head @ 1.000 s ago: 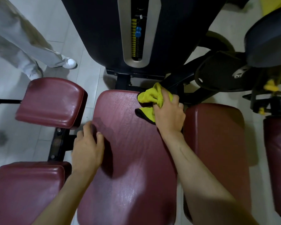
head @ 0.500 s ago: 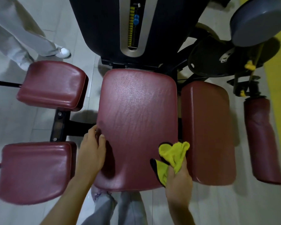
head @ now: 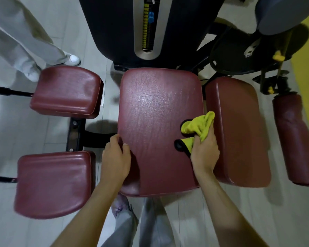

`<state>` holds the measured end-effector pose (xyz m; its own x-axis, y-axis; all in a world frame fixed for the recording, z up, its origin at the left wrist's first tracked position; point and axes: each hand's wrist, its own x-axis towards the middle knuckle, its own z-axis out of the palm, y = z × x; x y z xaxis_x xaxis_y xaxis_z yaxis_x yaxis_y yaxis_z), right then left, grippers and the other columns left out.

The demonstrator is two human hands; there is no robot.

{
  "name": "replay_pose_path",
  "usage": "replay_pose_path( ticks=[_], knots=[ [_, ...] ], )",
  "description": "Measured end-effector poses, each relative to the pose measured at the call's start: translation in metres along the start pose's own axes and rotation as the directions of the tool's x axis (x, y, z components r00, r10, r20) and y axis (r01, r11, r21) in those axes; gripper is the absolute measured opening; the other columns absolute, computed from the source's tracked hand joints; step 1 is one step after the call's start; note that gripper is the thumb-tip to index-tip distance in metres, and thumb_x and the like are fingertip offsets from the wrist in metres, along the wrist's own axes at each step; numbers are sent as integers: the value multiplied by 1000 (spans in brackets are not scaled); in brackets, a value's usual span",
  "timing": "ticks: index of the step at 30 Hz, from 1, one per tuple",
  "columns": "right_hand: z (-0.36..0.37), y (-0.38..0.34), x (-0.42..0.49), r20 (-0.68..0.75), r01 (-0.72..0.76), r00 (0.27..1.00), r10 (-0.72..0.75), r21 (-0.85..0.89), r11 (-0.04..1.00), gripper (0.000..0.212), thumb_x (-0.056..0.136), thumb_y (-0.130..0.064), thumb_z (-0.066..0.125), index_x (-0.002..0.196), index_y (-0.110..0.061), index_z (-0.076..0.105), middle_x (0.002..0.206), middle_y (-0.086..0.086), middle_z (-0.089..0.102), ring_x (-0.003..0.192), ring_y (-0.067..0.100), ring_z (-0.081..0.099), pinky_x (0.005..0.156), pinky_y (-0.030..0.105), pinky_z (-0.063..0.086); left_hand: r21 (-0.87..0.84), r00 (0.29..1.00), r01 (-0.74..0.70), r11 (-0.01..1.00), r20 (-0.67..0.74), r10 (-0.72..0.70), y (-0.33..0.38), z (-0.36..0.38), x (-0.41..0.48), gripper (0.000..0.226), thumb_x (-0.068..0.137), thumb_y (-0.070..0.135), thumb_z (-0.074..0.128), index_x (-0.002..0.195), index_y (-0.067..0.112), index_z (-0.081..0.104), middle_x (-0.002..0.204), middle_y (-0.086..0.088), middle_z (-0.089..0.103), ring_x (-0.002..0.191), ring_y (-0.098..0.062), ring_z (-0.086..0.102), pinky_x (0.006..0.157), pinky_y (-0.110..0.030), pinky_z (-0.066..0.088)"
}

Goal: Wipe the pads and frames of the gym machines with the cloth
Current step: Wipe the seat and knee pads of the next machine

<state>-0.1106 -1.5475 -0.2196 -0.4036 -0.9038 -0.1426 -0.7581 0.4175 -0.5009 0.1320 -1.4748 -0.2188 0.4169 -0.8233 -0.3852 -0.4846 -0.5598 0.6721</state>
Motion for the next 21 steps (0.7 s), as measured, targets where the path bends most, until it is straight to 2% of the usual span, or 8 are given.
replay_pose_path(
  ticks=[6, 9, 14, 17, 21],
  knots=[
    [-21, 45, -63, 78, -11, 997, 7, 43, 999, 85, 95, -17, 62, 164, -37, 16, 148, 6, 57, 121, 40, 61, 96, 51, 52, -68, 998, 64, 996, 5, -64, -2, -10, 6, 43, 102, 18, 51, 145, 12, 45, 130, -12, 63, 114, -30, 62, 98, -48, 50],
    [-24, 47, -77, 94, -44, 995, 39, 53, 998, 91, 94, -12, 63, 163, -41, 12, 149, 4, 55, 121, 35, 61, 93, 48, 54, -82, 997, 81, 993, -8, -81, -2, -10, 8, 44, 102, 15, 51, 145, 13, 46, 128, -10, 64, 112, -28, 63, 97, -46, 50],
    [-13, 24, -38, 36, -51, 998, 50, 37, 998, 84, 93, -17, 65, 163, -35, 21, 139, 4, 62, 114, 35, 63, 89, 46, 50, -58, 999, 34, 998, -38, -37, 6, -5, 23, 43, 100, 14, 54, 143, 14, 48, 134, -6, 55, 119, -24, 57, 101, -44, 48],
    [-2, -1, 2, 12, -33, 999, 33, 23, 999, 82, 93, -18, 66, 163, -30, 24, 141, 7, 60, 117, 37, 61, 91, 47, 47, -46, 996, 21, 999, -81, -25, 13, -2, 42, 42, 101, 17, 53, 142, 17, 47, 135, -5, 53, 122, -25, 55, 104, -51, 49],
    [13, -31, 55, -1, -9, 1000, 9, 12, 1000, 77, 95, -24, 63, 163, -27, 25, 139, 6, 59, 118, 35, 61, 93, 47, 47, -27, 986, 58, 998, -153, -62, 27, 2, 71, 41, 100, 19, 49, 141, 21, 47, 135, -4, 54, 123, -26, 56, 98, -56, 52]
  ],
)
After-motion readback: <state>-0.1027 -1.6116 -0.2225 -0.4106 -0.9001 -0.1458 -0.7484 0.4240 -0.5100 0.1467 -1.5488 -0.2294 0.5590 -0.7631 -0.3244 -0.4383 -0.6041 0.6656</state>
